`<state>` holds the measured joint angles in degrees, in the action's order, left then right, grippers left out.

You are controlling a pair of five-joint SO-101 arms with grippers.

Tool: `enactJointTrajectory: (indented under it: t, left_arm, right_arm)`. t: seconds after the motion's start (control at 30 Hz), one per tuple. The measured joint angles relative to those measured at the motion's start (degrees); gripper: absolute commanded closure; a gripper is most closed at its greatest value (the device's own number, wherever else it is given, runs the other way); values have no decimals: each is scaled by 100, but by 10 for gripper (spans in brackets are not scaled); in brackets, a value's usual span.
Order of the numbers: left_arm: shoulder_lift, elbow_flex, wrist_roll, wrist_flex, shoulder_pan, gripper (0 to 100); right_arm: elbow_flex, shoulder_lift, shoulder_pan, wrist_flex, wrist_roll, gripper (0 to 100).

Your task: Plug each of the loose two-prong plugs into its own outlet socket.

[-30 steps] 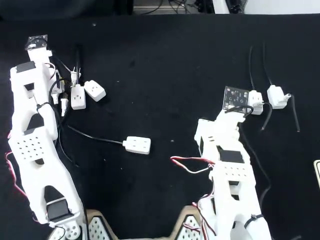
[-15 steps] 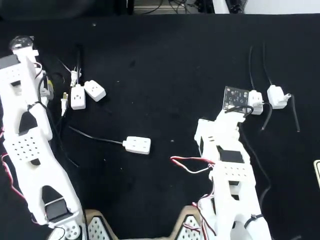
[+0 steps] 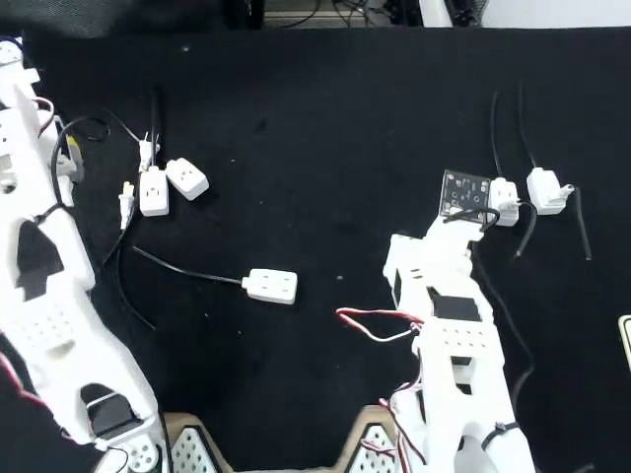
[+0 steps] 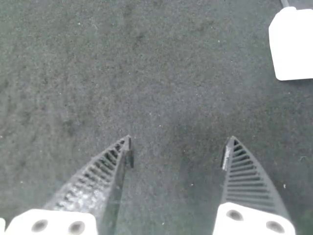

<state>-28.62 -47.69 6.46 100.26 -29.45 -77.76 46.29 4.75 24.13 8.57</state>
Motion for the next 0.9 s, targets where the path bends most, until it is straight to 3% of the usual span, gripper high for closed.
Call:
enactJointTrajectory:
  t: [0.2,0.43,0.7,0.9]
  left_arm:
    - [1987,2066,0,0,334,970]
    - [3842,4220,0,-440,1916,970]
    - [4536,6576,0,-2084,4079,970]
    - [4536,8378,18,-4176,5099,970]
  right_arm:
    - [0,0,0,0,18,716]
    - [0,0,-123,0,18,716]
    - [0,0,-141,0,18,716]
    - [0,0,-141,0,18,716]
